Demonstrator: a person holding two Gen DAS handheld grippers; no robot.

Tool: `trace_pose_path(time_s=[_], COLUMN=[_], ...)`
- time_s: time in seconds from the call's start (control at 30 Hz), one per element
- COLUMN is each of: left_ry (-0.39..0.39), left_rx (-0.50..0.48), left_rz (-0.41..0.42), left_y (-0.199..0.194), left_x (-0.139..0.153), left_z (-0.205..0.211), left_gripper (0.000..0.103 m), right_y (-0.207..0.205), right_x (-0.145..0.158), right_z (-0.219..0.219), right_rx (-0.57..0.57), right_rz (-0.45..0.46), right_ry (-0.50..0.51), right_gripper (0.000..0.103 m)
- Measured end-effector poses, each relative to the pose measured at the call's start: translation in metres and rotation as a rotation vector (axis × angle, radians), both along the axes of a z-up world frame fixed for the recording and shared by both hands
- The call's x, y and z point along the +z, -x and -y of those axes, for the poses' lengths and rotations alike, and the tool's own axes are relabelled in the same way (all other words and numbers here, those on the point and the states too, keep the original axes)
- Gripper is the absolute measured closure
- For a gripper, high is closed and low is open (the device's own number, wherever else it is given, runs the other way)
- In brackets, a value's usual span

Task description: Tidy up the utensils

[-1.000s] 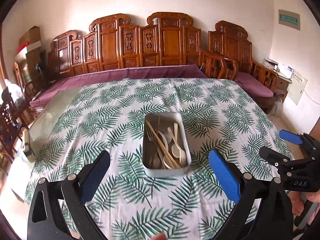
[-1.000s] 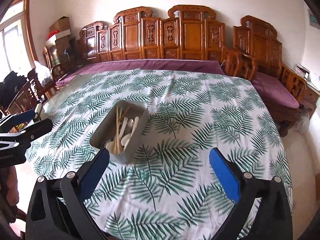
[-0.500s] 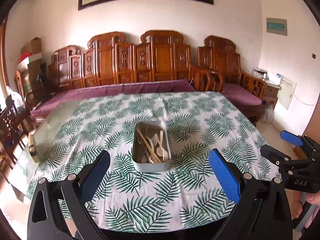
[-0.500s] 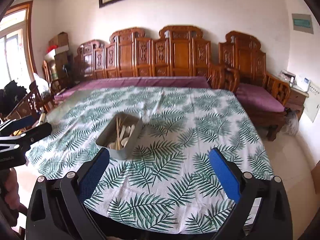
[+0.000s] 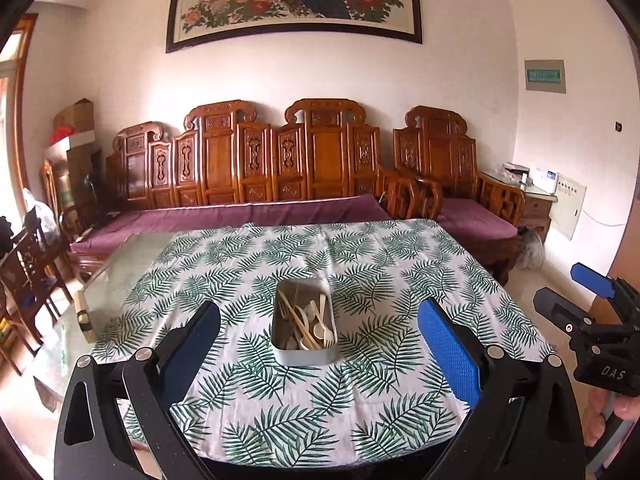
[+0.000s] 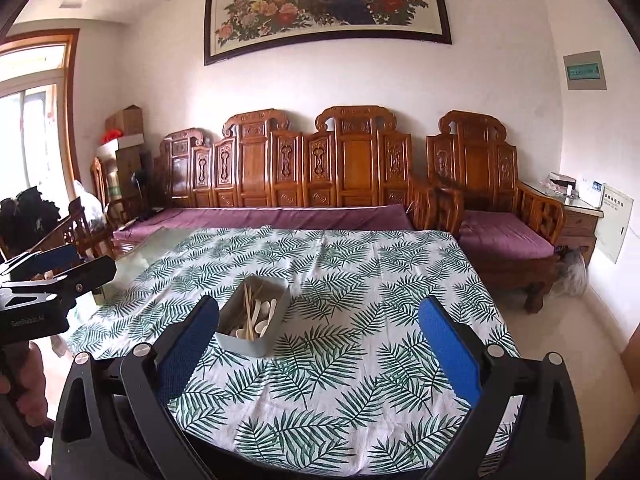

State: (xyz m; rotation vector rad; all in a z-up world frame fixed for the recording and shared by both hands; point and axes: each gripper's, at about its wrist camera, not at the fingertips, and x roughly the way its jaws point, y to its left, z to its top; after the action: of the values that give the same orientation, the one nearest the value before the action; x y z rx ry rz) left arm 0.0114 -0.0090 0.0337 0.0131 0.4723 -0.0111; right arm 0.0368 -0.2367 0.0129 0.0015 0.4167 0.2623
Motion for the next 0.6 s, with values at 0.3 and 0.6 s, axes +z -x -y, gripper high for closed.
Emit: trace_pose_path(time_s=[0.3, 0.6], left_ry=[0.009, 0.008], left_rx=[0.000, -0.003], left_rz=[-0.002, -0.003], left_y=[0.0020, 0.0029], left_x=[-0.0036, -0.0043], left_z=[0.0005, 0.0012], left_gripper=[0.008, 0.008], right_y=[0.0027, 0.0030], right_x=[0.0009, 0.0009], right_z=[0.0033, 0.0034], right_rx=[-0.013, -0.019], right_rz=[0.007, 0.003], right_ry=[0.003, 0.001], right_gripper=[0.003, 0.003])
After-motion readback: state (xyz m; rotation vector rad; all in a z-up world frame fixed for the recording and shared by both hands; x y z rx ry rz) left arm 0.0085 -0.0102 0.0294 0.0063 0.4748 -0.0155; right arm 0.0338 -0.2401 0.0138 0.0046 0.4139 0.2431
